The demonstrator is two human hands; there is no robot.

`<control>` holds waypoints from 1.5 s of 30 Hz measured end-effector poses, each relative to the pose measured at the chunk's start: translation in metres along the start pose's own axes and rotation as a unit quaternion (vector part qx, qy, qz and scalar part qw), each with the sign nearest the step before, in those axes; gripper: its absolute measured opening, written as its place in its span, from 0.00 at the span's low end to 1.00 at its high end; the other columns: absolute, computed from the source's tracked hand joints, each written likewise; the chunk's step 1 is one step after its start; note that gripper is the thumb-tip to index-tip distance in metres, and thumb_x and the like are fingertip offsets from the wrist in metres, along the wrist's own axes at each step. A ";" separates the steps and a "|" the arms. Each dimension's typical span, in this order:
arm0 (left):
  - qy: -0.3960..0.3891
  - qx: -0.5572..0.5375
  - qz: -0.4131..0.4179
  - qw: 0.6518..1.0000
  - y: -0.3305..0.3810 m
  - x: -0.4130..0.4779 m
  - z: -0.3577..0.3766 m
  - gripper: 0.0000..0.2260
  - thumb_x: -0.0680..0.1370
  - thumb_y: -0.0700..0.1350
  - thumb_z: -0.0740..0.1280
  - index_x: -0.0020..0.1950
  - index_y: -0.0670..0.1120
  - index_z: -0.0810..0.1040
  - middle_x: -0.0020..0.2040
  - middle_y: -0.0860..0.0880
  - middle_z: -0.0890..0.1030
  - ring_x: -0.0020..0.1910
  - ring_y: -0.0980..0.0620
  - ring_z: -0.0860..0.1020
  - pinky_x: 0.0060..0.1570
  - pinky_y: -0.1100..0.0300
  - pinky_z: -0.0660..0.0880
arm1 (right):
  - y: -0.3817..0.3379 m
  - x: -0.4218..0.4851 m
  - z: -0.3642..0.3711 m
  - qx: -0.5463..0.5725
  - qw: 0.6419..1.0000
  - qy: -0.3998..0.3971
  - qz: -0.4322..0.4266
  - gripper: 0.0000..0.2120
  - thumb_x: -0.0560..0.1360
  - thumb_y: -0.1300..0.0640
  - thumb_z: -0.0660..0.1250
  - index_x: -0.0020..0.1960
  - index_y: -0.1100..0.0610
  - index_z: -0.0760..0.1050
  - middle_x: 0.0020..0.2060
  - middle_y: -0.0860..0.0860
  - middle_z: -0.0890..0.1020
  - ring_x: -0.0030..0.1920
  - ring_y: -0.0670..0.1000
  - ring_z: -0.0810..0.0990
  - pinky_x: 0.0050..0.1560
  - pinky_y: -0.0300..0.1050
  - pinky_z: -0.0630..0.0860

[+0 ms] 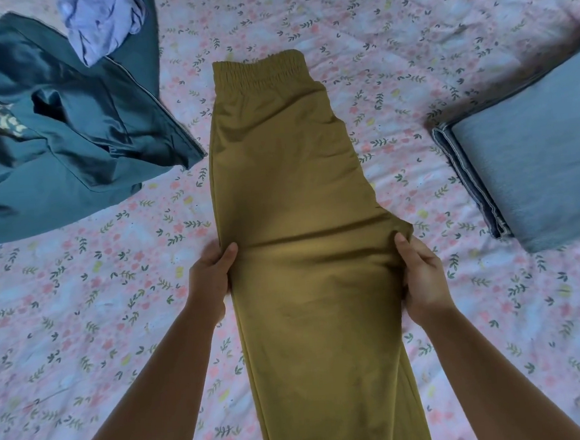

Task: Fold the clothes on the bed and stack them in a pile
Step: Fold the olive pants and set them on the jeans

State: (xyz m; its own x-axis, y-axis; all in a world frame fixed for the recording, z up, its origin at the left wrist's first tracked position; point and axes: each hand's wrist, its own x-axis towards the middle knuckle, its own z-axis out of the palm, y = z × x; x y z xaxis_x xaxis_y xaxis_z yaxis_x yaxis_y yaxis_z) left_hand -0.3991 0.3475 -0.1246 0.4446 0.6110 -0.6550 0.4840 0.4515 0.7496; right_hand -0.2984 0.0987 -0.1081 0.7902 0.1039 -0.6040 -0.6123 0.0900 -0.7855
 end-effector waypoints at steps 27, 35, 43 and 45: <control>-0.011 0.007 -0.104 0.994 -0.121 -0.178 -0.036 0.03 0.75 0.40 0.68 0.47 0.45 0.81 0.51 0.47 0.83 0.51 0.48 0.81 0.50 0.56 0.78 | 0.056 -0.100 -0.063 -0.272 0.935 -0.192 0.120 0.11 0.75 0.59 0.66 0.56 0.51 0.75 0.51 0.52 0.82 0.53 0.53 0.81 0.58 0.54 0.75; -0.002 0.087 -0.140 0.986 -0.160 -0.245 -0.048 0.04 0.76 0.41 0.66 0.43 0.49 0.79 0.45 0.49 0.82 0.48 0.49 0.80 0.51 0.54 0.76 | 0.073 -0.144 -0.090 -0.270 0.928 -0.159 0.200 0.10 0.73 0.47 0.64 0.49 0.52 0.77 0.51 0.55 0.82 0.53 0.55 0.81 0.60 0.56 0.74; 0.019 0.016 -0.156 0.987 -0.160 -0.252 -0.052 0.06 0.78 0.42 0.63 0.45 0.51 0.78 0.45 0.51 0.81 0.47 0.50 0.78 0.52 0.54 0.75 | 0.082 -0.159 -0.112 -0.257 0.951 -0.083 0.151 0.06 0.76 0.59 0.64 0.52 0.51 0.73 0.49 0.59 0.80 0.50 0.55 0.79 0.53 0.53 0.77; 0.006 0.020 -0.152 0.988 -0.157 -0.251 -0.050 0.05 0.78 0.41 0.65 0.44 0.50 0.77 0.44 0.51 0.81 0.45 0.51 0.78 0.46 0.58 0.75 | 0.081 -0.161 -0.108 -0.311 0.947 -0.053 0.069 0.08 0.74 0.62 0.66 0.50 0.54 0.69 0.44 0.59 0.77 0.45 0.54 0.77 0.44 0.38 0.76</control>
State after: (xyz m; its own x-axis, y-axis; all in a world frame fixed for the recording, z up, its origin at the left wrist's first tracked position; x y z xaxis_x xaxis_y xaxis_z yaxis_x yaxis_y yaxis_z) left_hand -0.6247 0.1557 -0.0731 0.2657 0.4591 -0.8477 0.6230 0.5893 0.5144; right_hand -0.4723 -0.0176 -0.0890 0.6773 0.1736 -0.7149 -0.5488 -0.5280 -0.6481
